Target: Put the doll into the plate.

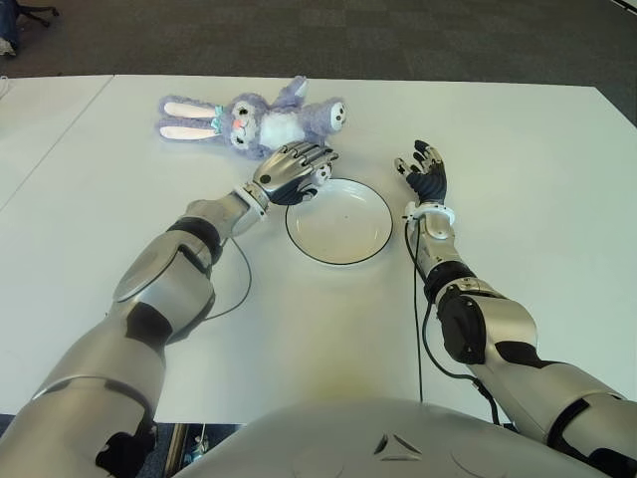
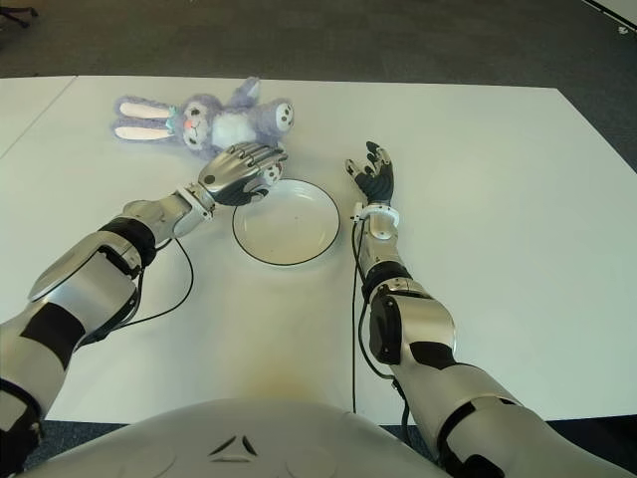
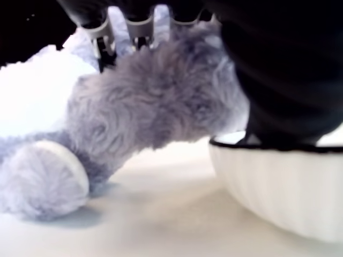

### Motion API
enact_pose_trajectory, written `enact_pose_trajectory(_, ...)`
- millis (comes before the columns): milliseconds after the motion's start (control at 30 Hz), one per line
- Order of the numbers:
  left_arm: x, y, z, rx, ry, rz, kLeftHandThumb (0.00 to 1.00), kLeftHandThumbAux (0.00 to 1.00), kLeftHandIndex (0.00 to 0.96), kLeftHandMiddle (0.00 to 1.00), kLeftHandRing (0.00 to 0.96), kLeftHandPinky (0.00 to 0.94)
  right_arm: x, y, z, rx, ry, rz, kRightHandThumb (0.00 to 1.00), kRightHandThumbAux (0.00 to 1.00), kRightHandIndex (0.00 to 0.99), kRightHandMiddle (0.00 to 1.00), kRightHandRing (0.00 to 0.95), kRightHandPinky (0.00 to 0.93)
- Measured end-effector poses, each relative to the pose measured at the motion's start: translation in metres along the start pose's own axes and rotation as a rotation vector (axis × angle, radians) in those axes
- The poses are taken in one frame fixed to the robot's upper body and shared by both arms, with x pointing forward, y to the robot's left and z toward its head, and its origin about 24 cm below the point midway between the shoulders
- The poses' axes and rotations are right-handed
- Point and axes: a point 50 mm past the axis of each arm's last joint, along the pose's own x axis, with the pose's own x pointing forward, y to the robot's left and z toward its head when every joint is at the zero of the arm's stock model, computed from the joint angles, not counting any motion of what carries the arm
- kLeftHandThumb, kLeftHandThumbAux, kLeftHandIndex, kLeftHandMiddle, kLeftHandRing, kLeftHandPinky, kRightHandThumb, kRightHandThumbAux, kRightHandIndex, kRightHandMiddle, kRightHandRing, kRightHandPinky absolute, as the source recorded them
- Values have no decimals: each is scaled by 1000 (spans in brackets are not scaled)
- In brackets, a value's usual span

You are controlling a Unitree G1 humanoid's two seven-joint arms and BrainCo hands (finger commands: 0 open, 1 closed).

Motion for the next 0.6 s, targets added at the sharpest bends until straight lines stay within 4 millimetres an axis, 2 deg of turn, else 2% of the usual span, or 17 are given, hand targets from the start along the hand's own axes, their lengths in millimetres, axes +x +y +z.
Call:
enact_pose_trajectory(133,0,0,0,0,2,2,515,697,123,203,226,285,0,0,0,-4,-1,0,412,877,185,118,64,22)
enact_pose_trajectory(400,0,0,0,1,4,6,509,713,134,228,258,302,0,0,0,-7,-1,0,404,880,181,112,62,47)
enact_pose_trajectory(600,0,1,-1,2,5,6,466,749,146,241,276,302,0,0,0,-7,-1,0,392,881,175,110,61,53)
